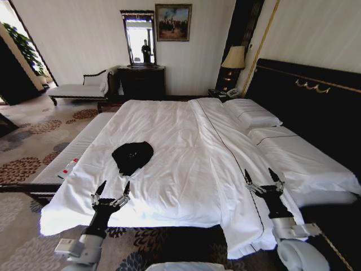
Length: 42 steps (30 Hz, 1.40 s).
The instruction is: Fold the clothes on the bed.
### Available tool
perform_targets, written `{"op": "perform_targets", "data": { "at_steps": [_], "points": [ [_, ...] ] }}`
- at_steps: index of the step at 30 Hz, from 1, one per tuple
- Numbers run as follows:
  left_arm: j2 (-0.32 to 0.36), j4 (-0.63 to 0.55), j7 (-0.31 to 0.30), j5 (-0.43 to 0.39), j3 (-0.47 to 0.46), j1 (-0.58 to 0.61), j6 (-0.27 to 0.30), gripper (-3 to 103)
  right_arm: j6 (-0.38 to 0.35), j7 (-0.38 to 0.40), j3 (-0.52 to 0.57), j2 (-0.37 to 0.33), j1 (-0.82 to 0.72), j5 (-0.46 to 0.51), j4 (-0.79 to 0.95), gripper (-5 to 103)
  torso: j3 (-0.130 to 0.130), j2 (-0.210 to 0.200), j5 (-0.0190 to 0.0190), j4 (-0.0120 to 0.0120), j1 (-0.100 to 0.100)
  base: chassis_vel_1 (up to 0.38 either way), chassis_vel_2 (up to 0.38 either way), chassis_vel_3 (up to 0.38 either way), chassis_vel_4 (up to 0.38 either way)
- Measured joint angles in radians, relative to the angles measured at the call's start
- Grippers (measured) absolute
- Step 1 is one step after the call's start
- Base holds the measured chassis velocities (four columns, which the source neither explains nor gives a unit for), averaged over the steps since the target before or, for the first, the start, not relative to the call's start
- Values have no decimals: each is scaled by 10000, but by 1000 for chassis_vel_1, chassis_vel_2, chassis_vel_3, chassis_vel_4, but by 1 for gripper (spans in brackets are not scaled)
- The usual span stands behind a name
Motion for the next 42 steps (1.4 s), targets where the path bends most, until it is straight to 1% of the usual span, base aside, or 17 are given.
{"op": "perform_targets", "data": {
  "at_steps": [2, 6, 8, 11, 12, 20, 42],
  "points": [
    [20, -30, 24, -97, -65, -36, 3, 100, -217, -345, -59, -124, -86, 456, 127, 100, 0, 1, 0, 1, 0, 0, 0, 0, 0],
    [15, -64, -21, -133, -157, -61, 138, 100, -434, -438, -138, -227, -80, 797, 284, 100, 0, 0, -1, 2, 0, 0, 0, 0, 0],
    [-25, -120, -96, -71, -194, -54, 233, 100, -269, -439, -175, -231, 13, 749, 232, 100, 0, 0, -1, 3, 0, 0, 0, 0, 0],
    [-50, -128, -162, 76, -224, -38, 276, 100, -209, -439, -176, -207, 19, 674, 182, 100, 0, 0, 0, 3, 1, 0, 0, 0, 0],
    [-59, -105, -189, 186, -241, -25, 275, 100, -165, -438, -173, -163, 5, 636, 155, 100, 0, 0, 0, 2, 0, 0, 0, 0, 0],
    [-167, 46, -298, 319, -65, -85, 275, 100, -40, -411, -60, 29, 18, 281, -92, 100, 0, 0, 0, 2, 0, 0, 0, 0, 0],
    [-78, 359, -340, 255, -49, -296, 228, 100, 18, -141, -171, 114, 226, 55, -525, 100, 0, 0, 0, 2, 0, 0, 0, 0, 0]
  ]
}}
